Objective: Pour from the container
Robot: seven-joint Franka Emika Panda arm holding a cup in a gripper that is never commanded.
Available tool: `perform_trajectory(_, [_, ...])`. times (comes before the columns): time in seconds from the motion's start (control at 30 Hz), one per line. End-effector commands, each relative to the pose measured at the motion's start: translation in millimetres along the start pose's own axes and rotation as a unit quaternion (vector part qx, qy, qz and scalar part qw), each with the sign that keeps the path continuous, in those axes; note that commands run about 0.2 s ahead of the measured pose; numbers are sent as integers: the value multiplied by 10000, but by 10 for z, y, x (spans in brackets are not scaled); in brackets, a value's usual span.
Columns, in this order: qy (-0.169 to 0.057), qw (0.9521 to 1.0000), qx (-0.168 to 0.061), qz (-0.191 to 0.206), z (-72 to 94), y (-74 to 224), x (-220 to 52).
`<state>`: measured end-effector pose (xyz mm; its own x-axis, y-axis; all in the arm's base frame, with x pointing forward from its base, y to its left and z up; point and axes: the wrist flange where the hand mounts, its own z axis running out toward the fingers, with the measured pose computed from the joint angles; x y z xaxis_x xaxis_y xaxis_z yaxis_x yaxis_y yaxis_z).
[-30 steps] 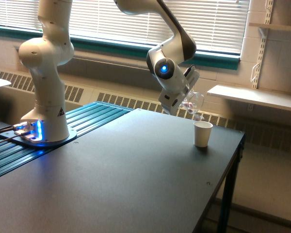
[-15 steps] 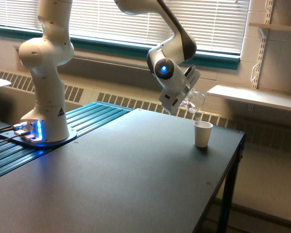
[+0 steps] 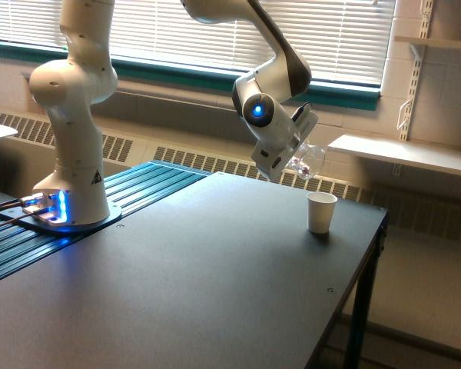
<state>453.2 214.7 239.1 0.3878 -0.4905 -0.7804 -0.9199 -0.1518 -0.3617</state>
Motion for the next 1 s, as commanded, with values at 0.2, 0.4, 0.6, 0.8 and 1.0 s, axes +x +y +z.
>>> perform_trajectory(0.2, [-65, 9998, 135, 103, -45, -31, -10])
perform_trajectory(0.4, [-88, 9998, 134, 129, -42, -31, -2])
perform_trajectory(0.6, [-95, 9997, 129, 164, -25, 0, 11])
perform_trajectory(0.8, [-67, 9997, 178, 149, -17, -19, -4])
perform_trajectory(1.0, [-89, 9996, 195, 171, -13, -22, -28])
